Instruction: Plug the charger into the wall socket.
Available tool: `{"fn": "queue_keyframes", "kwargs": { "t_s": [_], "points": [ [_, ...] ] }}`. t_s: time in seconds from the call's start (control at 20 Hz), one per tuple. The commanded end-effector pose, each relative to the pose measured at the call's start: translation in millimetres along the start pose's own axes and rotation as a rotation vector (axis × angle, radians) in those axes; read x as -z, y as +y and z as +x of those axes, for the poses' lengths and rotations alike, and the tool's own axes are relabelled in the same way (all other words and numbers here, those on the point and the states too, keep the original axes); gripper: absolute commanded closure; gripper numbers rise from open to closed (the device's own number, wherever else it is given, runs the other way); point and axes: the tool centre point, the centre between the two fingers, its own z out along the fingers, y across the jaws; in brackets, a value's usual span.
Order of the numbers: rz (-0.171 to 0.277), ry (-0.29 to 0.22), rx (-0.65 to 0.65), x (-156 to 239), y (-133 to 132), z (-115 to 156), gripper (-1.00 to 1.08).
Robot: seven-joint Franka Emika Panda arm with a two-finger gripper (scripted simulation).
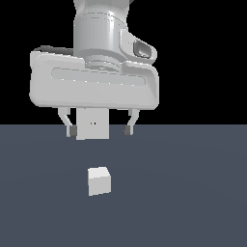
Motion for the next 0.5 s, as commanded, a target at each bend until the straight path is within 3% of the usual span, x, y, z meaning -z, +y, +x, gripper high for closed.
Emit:
{"fn": "queue_keyframes", "kwargs": {
  "t_s": [0.0, 0.45],
  "points": [
    [0.001, 0.009, 0.023, -8, -3, -8, -0.92],
    [0.004, 0.023, 0.062, -24, -6, -21, -0.92]
  ]
}}
